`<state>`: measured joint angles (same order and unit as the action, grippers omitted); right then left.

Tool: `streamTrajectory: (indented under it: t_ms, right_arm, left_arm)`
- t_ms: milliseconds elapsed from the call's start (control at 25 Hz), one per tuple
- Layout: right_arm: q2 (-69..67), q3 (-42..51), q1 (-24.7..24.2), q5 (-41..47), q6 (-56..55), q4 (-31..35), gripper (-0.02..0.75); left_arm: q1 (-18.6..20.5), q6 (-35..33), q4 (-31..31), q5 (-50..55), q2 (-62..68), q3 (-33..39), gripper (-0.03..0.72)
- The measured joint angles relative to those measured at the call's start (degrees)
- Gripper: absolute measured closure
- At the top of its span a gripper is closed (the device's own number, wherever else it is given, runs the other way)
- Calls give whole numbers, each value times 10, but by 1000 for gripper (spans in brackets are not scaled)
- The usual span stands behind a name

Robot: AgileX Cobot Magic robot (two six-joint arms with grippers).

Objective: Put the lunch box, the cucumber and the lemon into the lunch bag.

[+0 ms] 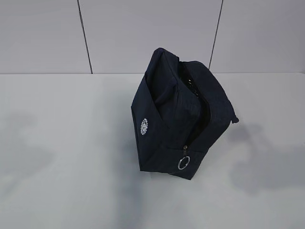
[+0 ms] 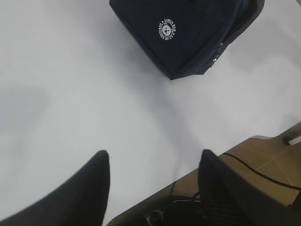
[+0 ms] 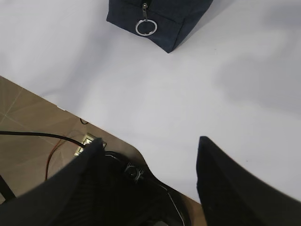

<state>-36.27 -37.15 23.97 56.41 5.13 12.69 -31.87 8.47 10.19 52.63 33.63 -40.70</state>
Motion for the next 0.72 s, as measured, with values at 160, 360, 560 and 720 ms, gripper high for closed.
streamTrajectory:
  t_ms: [160,360,560,720]
  right_arm:
    - [1,0,0,-14,0,0,272]
    - [1,0,0,-46,0,1,272]
    - [1,0,0,-55,1,1,272]
    - [1,0,9,-52,14,-1,272]
  left_arm:
    - [0,0,4,-3,0,0,253]
    - [0,0,7,-6,0,0,253]
    - [0,0,13,-14,0,0,253]
    - [0,0,19,-15,0,0,253]
